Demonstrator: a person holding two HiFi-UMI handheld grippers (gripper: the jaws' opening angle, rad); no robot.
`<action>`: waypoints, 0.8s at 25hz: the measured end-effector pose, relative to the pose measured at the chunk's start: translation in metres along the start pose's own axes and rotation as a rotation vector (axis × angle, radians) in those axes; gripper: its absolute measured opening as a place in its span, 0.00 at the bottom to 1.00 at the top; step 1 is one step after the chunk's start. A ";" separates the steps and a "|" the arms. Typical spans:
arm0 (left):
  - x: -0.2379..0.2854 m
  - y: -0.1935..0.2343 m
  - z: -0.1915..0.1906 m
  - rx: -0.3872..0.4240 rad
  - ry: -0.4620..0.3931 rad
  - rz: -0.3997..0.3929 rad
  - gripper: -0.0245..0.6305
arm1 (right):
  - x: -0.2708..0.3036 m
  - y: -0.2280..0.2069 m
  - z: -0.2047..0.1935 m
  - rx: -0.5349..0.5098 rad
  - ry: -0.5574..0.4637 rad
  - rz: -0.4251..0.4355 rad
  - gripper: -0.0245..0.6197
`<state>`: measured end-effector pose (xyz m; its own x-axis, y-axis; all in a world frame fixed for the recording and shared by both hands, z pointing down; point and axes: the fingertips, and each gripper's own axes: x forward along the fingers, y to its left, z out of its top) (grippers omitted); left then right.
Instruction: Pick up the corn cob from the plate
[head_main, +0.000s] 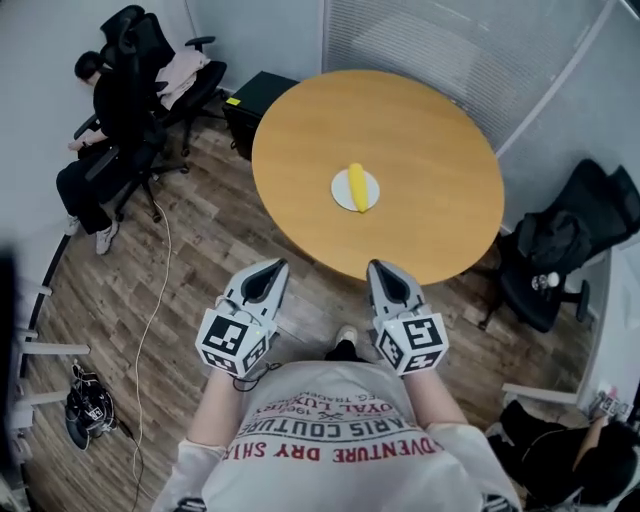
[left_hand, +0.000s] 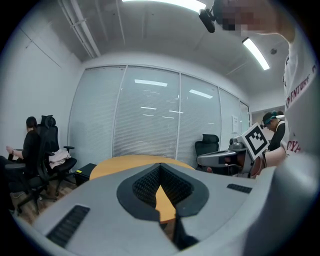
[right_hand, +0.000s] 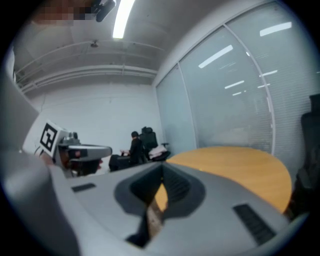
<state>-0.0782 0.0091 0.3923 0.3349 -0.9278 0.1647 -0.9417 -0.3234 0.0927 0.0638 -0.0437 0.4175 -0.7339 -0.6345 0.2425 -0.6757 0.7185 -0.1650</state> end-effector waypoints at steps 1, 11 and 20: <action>0.014 0.000 0.002 0.002 -0.001 0.006 0.08 | 0.005 -0.014 0.004 -0.003 -0.001 0.003 0.08; 0.137 0.002 0.005 -0.007 0.021 -0.016 0.08 | 0.054 -0.120 0.012 0.027 0.063 -0.008 0.08; 0.219 0.065 -0.002 -0.027 0.068 -0.141 0.08 | 0.125 -0.160 0.004 0.081 0.145 -0.129 0.08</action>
<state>-0.0657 -0.2145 0.4366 0.4658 -0.8585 0.2143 -0.8844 -0.4434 0.1457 0.0793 -0.2391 0.4706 -0.6275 -0.6675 0.4008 -0.7708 0.6053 -0.1986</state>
